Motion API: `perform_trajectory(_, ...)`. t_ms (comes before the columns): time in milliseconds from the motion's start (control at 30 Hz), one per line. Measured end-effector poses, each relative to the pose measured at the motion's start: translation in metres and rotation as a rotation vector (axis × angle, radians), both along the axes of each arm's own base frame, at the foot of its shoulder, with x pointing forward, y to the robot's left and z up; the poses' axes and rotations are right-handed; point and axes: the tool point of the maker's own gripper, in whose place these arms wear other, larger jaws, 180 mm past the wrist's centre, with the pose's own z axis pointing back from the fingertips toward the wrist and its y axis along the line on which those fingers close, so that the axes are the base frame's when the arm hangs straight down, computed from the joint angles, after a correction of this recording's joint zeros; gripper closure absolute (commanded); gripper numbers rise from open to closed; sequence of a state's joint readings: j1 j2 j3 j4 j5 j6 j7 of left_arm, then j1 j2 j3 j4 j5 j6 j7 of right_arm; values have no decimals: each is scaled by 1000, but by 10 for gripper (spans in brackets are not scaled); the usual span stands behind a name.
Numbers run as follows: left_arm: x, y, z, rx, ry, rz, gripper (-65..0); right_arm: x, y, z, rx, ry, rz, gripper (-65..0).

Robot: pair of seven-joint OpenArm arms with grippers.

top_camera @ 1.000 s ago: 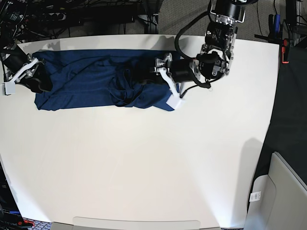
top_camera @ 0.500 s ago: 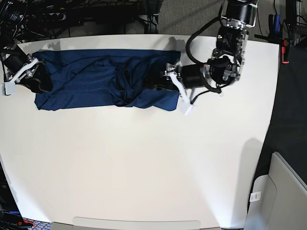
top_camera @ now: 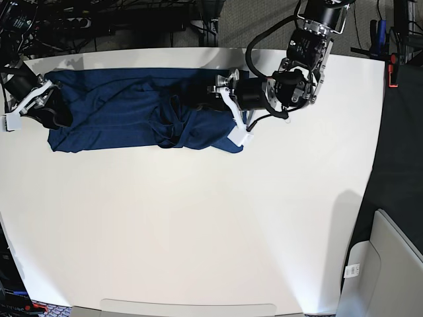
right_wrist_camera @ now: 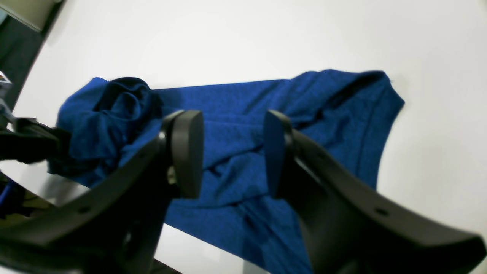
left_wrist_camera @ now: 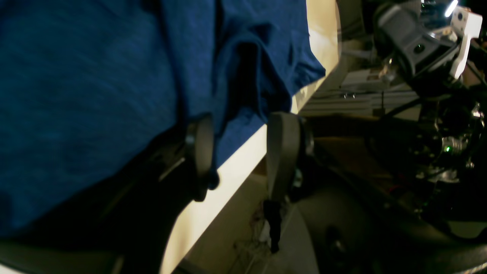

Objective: Fold the T-shirt properly
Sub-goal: 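Tuck and flatten the folded end with the left gripper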

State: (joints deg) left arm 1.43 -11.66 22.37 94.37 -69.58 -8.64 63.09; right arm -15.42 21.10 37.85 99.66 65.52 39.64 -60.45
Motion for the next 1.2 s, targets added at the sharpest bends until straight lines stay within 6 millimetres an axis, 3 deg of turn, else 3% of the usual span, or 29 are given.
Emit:
perform_trajectory(400,-9,-15,0,-9,-13,-34,-231,1,2,5,26,-17,3,-258)
perform_trajectory(567,19,13,22,11,-115,29,-231,3,-4,9,-3,-19,12,-258)
perform_trajectory(733,21,36,13,65,-109,52,-231,2,-3,8,2,-16,11,-258)
perform_trajectory(867,21,30,11,50,-97,49,-231,2,-3,9,2,-19,10,-258)
perform_trajectory(1000,11,29,-15,78,-14,44,-231,3,-3,10,2,-22,11,-258)
perform_trajectory(1200,-12,-15,-16,67,-22,-72,-231,3,-3,10,2,-22,11,-258)
